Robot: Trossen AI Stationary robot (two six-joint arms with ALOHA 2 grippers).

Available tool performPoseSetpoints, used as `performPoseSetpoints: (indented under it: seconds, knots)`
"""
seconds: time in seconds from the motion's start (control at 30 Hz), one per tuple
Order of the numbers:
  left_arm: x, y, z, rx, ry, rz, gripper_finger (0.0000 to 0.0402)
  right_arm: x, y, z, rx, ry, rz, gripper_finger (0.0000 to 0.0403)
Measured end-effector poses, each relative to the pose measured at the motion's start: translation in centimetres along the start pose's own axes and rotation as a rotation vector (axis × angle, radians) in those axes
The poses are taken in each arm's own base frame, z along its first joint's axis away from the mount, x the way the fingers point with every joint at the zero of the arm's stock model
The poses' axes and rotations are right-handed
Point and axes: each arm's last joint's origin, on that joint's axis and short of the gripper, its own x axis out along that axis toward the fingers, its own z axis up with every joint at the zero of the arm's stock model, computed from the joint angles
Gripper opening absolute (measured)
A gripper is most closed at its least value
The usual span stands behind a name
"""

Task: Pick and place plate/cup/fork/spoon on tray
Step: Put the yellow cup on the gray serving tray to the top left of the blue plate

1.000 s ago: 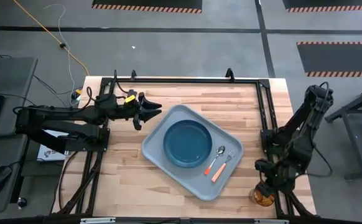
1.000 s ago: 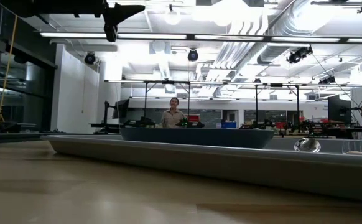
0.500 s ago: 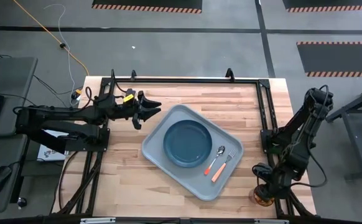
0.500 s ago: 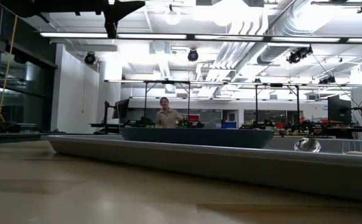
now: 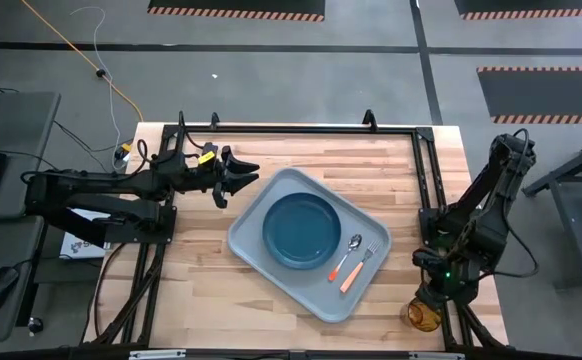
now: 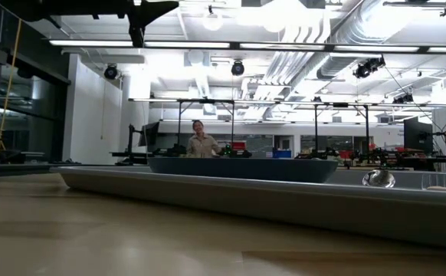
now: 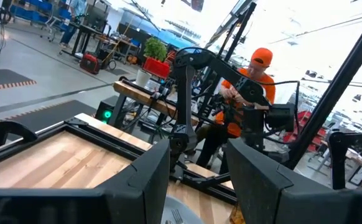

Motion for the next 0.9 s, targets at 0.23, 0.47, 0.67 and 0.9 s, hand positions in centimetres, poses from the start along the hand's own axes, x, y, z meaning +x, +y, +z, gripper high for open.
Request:
performPoseSetpoints:
  seconds: [0.23, 0.47, 0.67, 0.9]
  knots:
    - [0.0, 0.0, 0.0, 0.000, 0.000, 0.001, 0.0148, 0.9, 0.0, -0.2, -0.104, 0.053, -0.068, 0.0172]
    - [0.0, 0.0, 0.0, 0.000, -0.001, 0.002, 0.0148, 2.4, 0.3, -0.4, -0.127, 0.075, -0.145, 0.0172]
    - [0.0, 0.0, 0.0, 0.000, -0.001, 0.002, 0.0148, 3.9, 0.4, -0.4, -0.143, 0.070, -0.210, 0.0172]
    - [0.0, 0.0, 0.0, 0.000, -0.001, 0.002, 0.0148, 6.1, 0.5, -0.4, -0.136, 0.049, -0.298, 0.0172]
